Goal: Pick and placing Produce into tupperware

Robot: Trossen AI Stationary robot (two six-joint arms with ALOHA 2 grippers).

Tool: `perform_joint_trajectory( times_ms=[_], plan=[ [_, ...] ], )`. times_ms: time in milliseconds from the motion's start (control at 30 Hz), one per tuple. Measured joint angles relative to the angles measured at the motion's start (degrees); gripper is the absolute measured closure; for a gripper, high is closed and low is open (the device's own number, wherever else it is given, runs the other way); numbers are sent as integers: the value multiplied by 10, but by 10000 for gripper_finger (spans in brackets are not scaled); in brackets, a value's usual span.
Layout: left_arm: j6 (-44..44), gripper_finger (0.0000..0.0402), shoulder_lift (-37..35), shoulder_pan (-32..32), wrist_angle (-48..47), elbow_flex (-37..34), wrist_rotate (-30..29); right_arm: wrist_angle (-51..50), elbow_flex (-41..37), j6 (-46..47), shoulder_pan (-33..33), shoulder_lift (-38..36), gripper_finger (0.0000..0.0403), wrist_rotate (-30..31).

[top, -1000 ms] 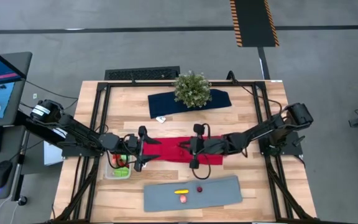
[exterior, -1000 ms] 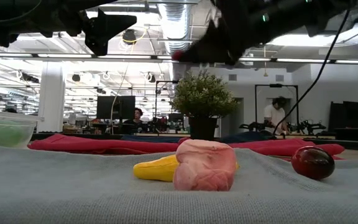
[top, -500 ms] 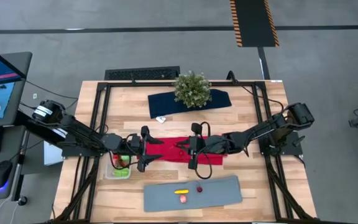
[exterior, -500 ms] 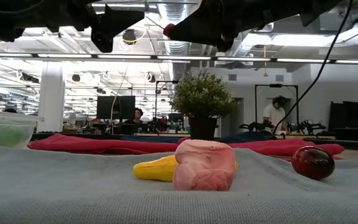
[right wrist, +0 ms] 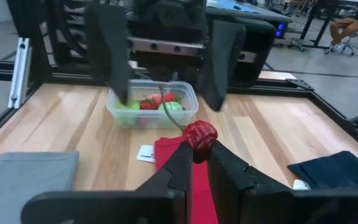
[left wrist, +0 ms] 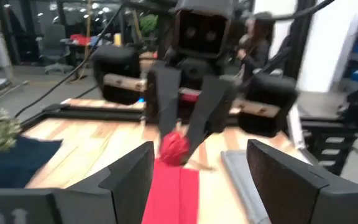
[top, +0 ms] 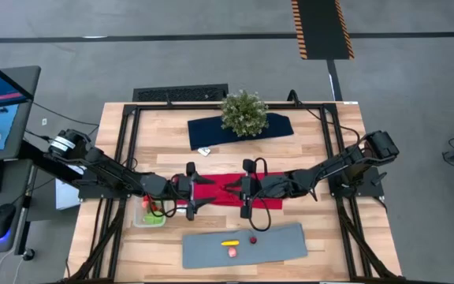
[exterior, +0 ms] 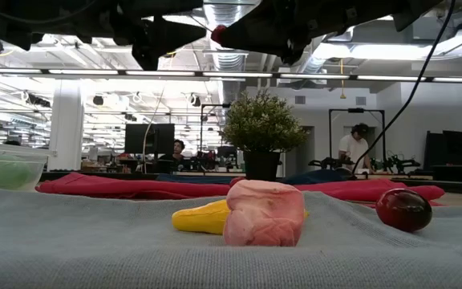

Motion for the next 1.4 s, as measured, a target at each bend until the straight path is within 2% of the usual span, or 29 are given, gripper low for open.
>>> perform_joint_trajectory(
  times_ms=[400,767,933,1200,1400],
  plan=[
    [-12,227,0,0,-31,2,-6,0,0,-4,7,0,340,16],
    [-22,258,0,0,-33,2,-18,0,0,-5,7,0,340,17],
    [-21,297,0,0,-33,2,-16,0,0,-5,7,0,340,17],
    [3,391,0,0,-28,6,50,0,0,-4,7,0,340,15],
    [15,401,0,0,-30,9,89,0,0,-4,7,0,340,15]
  ],
)
